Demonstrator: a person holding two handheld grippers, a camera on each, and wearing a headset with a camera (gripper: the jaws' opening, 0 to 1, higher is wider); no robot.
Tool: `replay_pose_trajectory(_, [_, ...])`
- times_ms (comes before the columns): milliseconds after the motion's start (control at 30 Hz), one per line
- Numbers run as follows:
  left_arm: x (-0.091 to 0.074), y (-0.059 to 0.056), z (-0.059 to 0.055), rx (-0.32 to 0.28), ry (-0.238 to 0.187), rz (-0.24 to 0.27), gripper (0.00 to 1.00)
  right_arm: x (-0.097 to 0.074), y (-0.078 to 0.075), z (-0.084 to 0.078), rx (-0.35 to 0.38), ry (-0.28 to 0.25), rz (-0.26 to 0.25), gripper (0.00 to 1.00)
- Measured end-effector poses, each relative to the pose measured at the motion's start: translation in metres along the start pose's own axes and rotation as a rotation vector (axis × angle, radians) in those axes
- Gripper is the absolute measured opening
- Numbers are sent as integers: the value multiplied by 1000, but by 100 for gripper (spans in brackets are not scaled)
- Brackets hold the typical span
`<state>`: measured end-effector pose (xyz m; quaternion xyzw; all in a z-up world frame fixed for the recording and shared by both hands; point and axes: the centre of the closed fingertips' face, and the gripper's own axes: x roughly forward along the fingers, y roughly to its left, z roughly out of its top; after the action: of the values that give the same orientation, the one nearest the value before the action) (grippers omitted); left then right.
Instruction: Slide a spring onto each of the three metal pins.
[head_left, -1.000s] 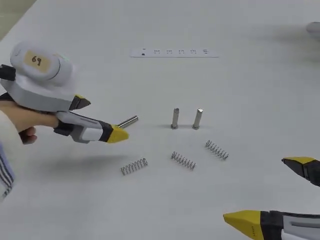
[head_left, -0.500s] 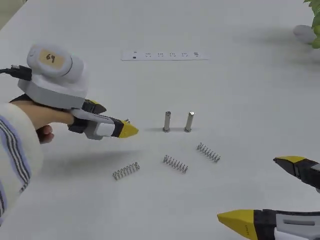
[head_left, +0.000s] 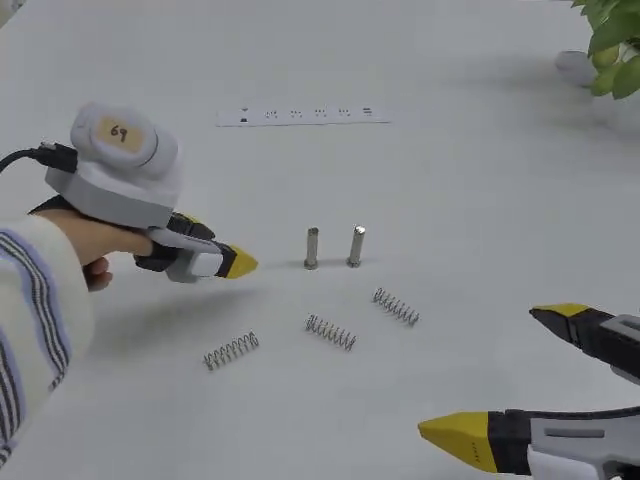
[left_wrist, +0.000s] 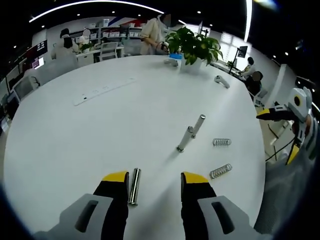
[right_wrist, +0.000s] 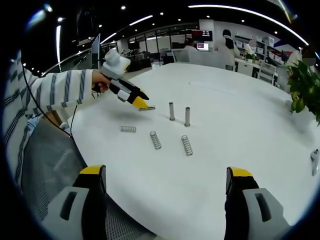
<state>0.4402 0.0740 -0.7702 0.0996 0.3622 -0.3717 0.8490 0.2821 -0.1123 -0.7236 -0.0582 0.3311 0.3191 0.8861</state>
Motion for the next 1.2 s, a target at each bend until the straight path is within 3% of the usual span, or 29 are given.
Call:
replay_pose_trajectory(67, [2,1,0,-7,0,-2,32,1,1,-1,-1,3,2,98])
replay_pose_trajectory(100, [3,-1,2,-43,-12,-10,31,2,1,-1,-2,4,6,99])
replay_pose_trajectory(300, [7,3,6,-61,-24,4,24,3,1,-2,-1,9,8,99])
replay_pose_trajectory(500, [11,8,3,-65,-4,13,18,4,3,-2,2,8,14,99])
replay_pose_trajectory(767, [15,13,-6,-48,35,20,19,3,1,1,7,-8,3,99])
replay_pose_trajectory(933, [18,13,-14,-30,68,25,23,3,1,1,8,-4,5,99])
replay_pose_trajectory(1067, [20,19,-15,-19,75,45,33,4,3,0,11,-4,9,99])
replay_pose_trajectory(1200, [20,21,-14,-17,73,37,23,5,4,0,9,0,9,99])
